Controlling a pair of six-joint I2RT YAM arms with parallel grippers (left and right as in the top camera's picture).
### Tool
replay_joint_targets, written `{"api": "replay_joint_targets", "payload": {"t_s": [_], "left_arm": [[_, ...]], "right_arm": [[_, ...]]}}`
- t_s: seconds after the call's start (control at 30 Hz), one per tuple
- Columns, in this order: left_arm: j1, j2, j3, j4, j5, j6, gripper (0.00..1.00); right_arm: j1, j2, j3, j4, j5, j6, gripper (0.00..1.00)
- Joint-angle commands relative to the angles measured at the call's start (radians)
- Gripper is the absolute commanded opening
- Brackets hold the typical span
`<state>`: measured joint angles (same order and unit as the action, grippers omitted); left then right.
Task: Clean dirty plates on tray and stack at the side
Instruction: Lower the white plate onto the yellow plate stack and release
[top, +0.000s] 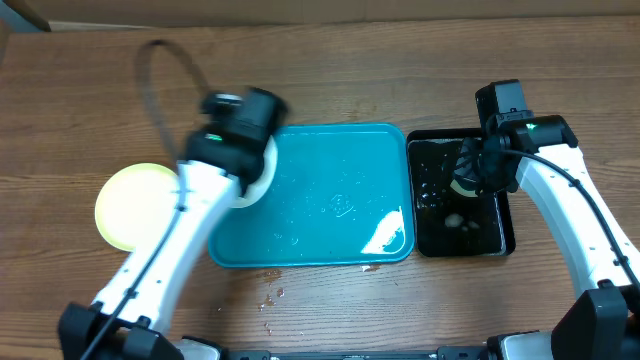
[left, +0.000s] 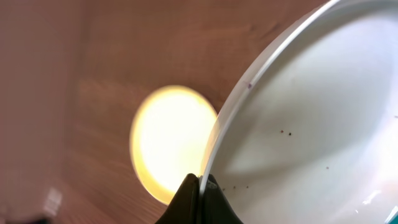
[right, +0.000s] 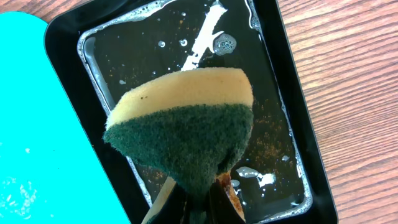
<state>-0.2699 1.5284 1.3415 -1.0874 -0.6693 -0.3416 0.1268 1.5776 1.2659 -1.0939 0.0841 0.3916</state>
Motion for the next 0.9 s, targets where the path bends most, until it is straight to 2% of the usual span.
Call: {"api": "replay_joint_targets", "payload": {"t_s": [0.0,0.1,0.33,0.47,0.73,0.77,0.8,0.83,0.87], "left_arm": [[0.178,-0.088,0.003,0.009,0.298,-0.006,0.04],[0.358,-0.097,0.003,0.013,0.428,0.032,0.04],[0.669,-0.031,0.002,0.019,0.53,0.019,0.04],[0.752,0.036,0.002,0.03,0.536,0.019,0.04],[0.808,0.143,0.002,0.028,0.532,0.02,0.04],[0.811,0.145,0.002,0.025,0.532,0.02,0.07],[0.814,0.145,0.002,0.023,0.533,0.019,0.19],[0.814,0.145,0.002,0.021,0.533,0.019,0.36],[0.814,0.145,0.002,0.019,0.539,0.019,0.47]], "right_arm": [[0.0,-0.016,-0.003,0.001,0.001,-0.004,0.04],[0.0,-0.016,-0.003,0.0,0.001,-0.004,0.04],[0.0,-0.016,-0.003,-0.003,0.001,-0.004,0.04],[0.0,-0.016,-0.003,-0.008,0.001,-0.004,0.04],[0.0,-0.016,-0.003,-0.012,0.001,-0.004,0.04],[0.0,-0.016,-0.003,-0.013,0.001,-0.004,0.04],[0.0,-0.016,-0.003,-0.013,0.001,-0.004,0.04],[0.0,-0.016,-0.003,-0.012,0.001,-0.004,0.04],[0.0,-0.016,-0.003,-0.012,0.001,-0.004,0.04]]}}
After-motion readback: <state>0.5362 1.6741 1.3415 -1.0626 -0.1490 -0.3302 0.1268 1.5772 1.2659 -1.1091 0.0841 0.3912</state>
